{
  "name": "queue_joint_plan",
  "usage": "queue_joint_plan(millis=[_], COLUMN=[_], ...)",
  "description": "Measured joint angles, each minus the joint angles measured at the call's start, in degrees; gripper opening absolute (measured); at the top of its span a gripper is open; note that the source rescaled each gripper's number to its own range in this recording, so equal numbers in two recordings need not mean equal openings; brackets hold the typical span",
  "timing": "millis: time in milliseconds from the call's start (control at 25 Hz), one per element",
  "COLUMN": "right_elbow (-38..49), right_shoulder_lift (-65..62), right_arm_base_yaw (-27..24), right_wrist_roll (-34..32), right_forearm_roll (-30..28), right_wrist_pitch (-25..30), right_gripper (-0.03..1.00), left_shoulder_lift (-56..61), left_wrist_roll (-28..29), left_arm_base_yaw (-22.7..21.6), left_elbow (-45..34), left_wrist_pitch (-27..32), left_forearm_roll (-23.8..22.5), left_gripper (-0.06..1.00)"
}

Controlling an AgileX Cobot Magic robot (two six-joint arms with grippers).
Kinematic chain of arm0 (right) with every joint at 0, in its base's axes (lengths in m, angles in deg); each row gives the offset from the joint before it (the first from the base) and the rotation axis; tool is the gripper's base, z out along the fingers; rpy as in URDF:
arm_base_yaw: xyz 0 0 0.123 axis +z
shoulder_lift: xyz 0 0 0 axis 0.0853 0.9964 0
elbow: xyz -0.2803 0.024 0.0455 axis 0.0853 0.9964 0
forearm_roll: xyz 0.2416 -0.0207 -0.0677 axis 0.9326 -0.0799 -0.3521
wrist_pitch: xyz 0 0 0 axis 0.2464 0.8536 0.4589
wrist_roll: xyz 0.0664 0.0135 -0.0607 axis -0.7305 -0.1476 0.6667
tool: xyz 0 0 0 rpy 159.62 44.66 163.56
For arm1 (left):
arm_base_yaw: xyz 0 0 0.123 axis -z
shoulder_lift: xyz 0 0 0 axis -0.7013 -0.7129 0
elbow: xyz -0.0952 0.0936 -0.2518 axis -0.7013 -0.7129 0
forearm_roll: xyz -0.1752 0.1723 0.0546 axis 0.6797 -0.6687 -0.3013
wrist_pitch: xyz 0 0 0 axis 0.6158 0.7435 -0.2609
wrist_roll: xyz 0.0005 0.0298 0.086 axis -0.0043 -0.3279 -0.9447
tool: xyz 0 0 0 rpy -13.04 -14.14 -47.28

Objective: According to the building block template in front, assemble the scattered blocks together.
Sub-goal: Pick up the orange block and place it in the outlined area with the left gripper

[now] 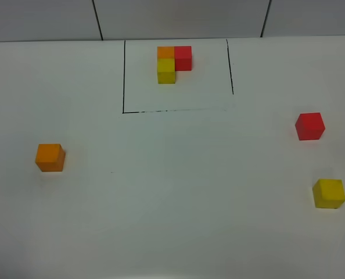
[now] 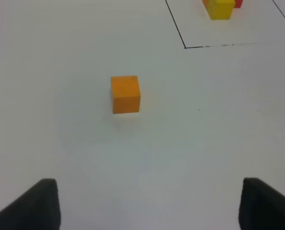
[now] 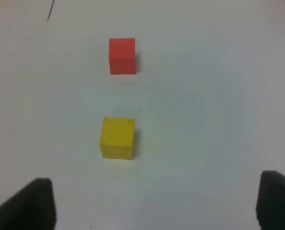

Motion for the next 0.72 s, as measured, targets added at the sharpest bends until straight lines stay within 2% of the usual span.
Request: queue_joint_plan(millis=[720], right_elbow=[0.0], right_shoulder_lift=[0.0], right_arm_base_yaw=[0.0], right_wrist_roll=[0.0], right_forearm_roll=[0.0], right_wrist_pitch=[0.0], right_gripper=[0.77], left_shoulder_lift=[0.0], left_wrist_roll=[0.0], left_arm_base_yaw=[0.0], left_elbow=[0.0], left_wrist_pitch=[0.0], left_forearm_roll=[0.0], left_gripper=[0.69])
